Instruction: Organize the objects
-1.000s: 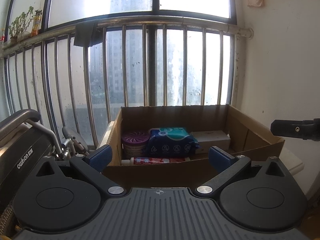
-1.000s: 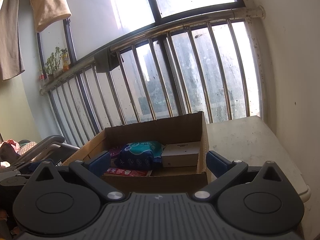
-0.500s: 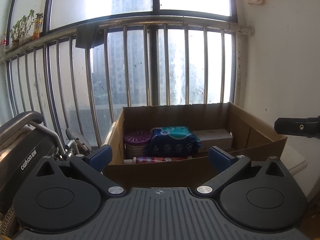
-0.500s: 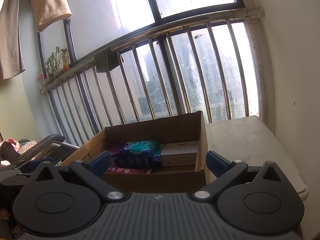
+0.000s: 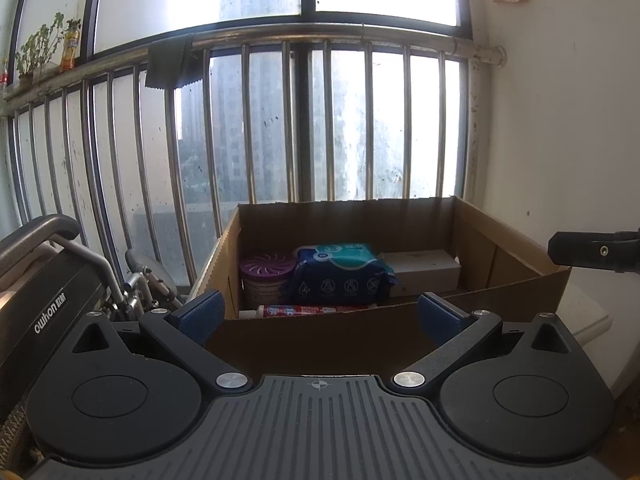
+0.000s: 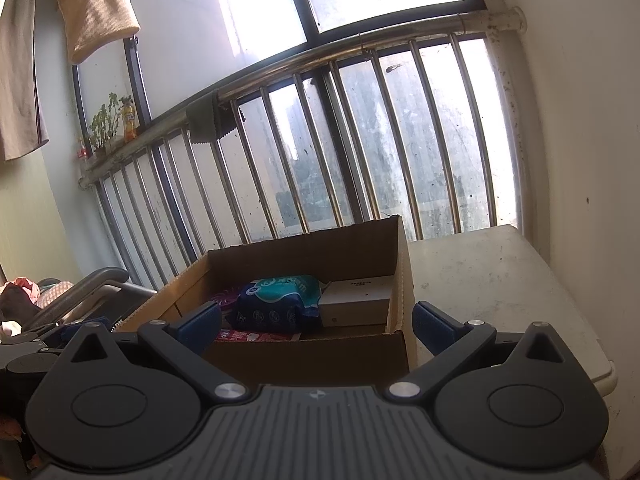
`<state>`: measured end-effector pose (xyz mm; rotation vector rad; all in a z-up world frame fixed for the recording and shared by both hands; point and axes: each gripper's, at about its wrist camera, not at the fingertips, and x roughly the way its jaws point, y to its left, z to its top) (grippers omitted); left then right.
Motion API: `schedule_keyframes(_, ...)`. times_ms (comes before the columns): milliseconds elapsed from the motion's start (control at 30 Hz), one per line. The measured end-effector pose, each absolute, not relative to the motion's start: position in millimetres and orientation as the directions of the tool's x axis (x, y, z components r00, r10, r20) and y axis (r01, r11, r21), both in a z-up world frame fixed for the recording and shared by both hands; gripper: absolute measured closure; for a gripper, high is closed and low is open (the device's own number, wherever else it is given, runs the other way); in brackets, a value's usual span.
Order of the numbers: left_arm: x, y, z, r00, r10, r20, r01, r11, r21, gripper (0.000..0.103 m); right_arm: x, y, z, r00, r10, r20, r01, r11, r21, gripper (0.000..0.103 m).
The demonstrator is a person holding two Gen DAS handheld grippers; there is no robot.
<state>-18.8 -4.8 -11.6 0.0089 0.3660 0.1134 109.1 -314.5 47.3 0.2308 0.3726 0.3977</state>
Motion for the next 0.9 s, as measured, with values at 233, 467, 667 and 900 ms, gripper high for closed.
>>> schedule_keyframes(233, -17.4, -1.5, -11.8, 0.926, 0.120, -0.358, -0.119, 0.993, 0.024, 0.000, 109.7, -312.5, 50.0, 0.857, 0.415, -0.304, -0.336, 0.899, 0.280, 0.000)
schedule_keyframes(467, -17.2, -0.7, -11.6, 0.928, 0.120, -0.354, -0.120, 0.993, 0.022, 0.000, 111.4, -309.0, 49.2, 0.855, 0.413, -0.313, -0.339, 0.902, 0.267, 0.000)
schedule_keyframes(667, -14.8, -0.8, -13.0, 0.925, 0.120, -0.359, -0.121, 0.992, 0.020, 0.000, 110.7, -307.9, 51.3, 0.856, 0.416, -0.307, -0.345, 0.902, 0.260, 0.000)
schedule_keyframes(900, -15.9, -1.6, -11.6, 0.927, 0.127, -0.354, -0.127, 0.992, 0.023, 0.000, 108.7, -308.3, 51.1, 0.854, 0.421, -0.305, -0.349, 0.900, 0.263, 0.000)
